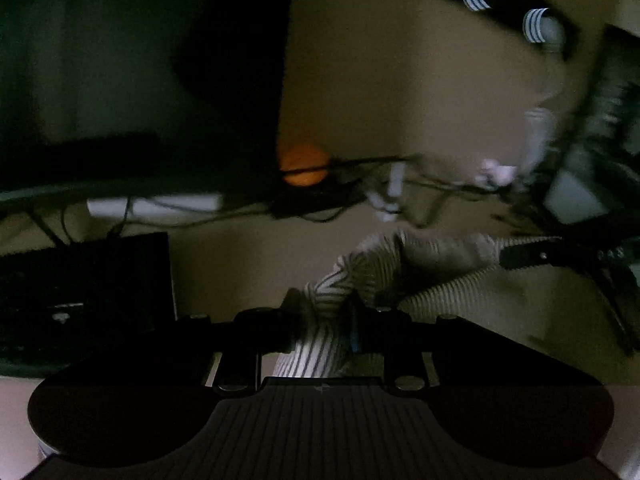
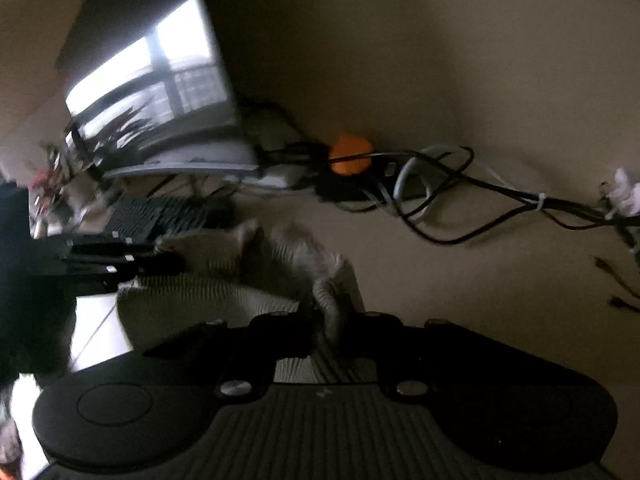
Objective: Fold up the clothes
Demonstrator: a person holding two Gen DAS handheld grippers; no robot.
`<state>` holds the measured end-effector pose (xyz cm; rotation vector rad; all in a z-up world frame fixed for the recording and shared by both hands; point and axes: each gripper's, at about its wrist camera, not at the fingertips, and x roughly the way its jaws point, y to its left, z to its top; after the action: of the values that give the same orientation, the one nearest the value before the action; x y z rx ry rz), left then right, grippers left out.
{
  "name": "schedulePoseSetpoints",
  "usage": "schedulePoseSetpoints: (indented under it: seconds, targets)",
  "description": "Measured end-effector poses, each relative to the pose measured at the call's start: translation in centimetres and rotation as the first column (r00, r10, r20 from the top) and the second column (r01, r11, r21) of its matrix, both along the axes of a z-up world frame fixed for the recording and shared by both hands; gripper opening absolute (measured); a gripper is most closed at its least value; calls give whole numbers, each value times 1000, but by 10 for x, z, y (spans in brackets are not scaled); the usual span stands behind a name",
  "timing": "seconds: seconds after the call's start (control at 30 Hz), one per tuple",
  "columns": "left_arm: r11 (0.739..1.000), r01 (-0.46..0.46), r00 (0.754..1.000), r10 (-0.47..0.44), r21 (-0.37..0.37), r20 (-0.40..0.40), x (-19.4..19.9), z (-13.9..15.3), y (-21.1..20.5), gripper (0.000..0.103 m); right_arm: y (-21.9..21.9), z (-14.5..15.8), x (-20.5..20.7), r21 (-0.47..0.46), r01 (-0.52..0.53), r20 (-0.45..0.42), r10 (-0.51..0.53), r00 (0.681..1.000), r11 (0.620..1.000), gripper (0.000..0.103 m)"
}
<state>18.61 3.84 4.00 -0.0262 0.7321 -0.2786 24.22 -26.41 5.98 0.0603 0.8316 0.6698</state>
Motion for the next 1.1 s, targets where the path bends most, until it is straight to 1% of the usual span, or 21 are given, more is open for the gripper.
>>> schedulePoseSetpoints:
  seconds: [0.07, 0.17, 0.2, 0.23, 0.33, 0.37, 0.4, 0.43, 0.47, 0.5, 0.53, 0.57, 0.6, 0.63, 0.67, 0.73, 0.77, 0.9, 0.97, 1.0, 1.1]
  targets:
    - [999, 41, 999, -41, 3, 4, -34, 3, -5, 27, -1, 2, -34, -38, -28, 5, 28, 1000, 999, 11]
    - [995, 104, 994, -104, 1, -25, -85, -6, -11, 27, -5, -12, -79, -74, -52, -43, 49, 998, 996, 11]
    - [993, 117, 992, -117, 1, -44, -99, -11, -12, 27, -7, -19, -92, -82, -57, -67, 51, 996, 995, 11]
    - [992, 129, 990, -129, 3, -65, -112, -16, -13, 28, -7, -28, -105, -110, -60, -80, 51, 995, 992, 12]
    - [987, 158, 974, -158, -13, -161, -139, -37, -7, 35, -9, -49, -135, -198, -61, -100, 42, 994, 978, 12]
    - [986, 165, 969, -167, -24, -183, -145, -42, -5, 41, -11, -55, -144, -227, -61, -104, 38, 994, 972, 13]
    - [985, 163, 967, -170, -52, -190, -148, -42, 2, 47, -13, -61, -152, -255, -59, -108, 33, 994, 965, 20]
    - [984, 157, 966, -171, -83, -193, -152, -41, 10, 50, -19, -61, -157, -257, -51, -115, 21, 993, 965, 24]
    - [982, 151, 965, -172, -115, -196, -155, -40, 17, 59, -28, -57, -161, -245, -35, -119, 6, 993, 969, 29]
    - [979, 145, 965, -173, -146, -199, -158, -39, 25, 71, -37, -49, -163, -207, -22, -120, -3, 993, 978, 38]
    - [973, 112, 971, -150, -199, -187, -158, -35, 36, 77, -47, -41, -165, -169, -8, -121, -12, 993, 986, 44]
    - [963, 73, 978, -120, -258, -172, -157, -31, 48, 85, -56, -33, -166, -129, 5, -121, -21, 992, 992, 56]
    - [948, 34, 983, -89, -317, -160, -156, -27, 61, 86, -63, -27, -165, -75, 14, -118, -23, 993, 997, 66]
    - [928, -11, 986, -53, -373, -159, -153, -24, 72, 86, -69, -20, -161, -6, 33, -117, -33, 993, 999, 68]
    - [902, -64, 986, -10, -428, -168, -146, -24, 82, 88, -75, -14, -157, 63, 52, -117, -44, 992, 997, 70]
    - [869, -124, 981, 34, -480, -192, -131, -27, 90, 92, -81, -15, -139, 152, 130, -159, -106, 982, 980, 70]
    - [866, -142, 977, 43, -479, -211, -122, -31, 88, 93, -81, -21, -127, 175, 171, -184, -139, 973, 970, 70]
    - [902, -131, 958, 10, -410, -285, -90, -52, 61, 93, -68, -58, -93, 158, 236, -261, -190, 946, 959, 70]
    - [917, -125, 945, -6, -379, -327, -72, -64, 47, 93, -59, -74, -79, 185, 235, -312, -169, 935, 954, 71]
    - [919, -128, 940, -8, -374, -341, -64, -69, 43, 93, -58, -80, -74, 195, 243, -334, -169, 927, 950, 75]
    - [922, -146, 932, 6, -360, -362, -35, -76, 31, 95, -59, -88, -56, 234, 285, -379, -182, 907, 929, 78]
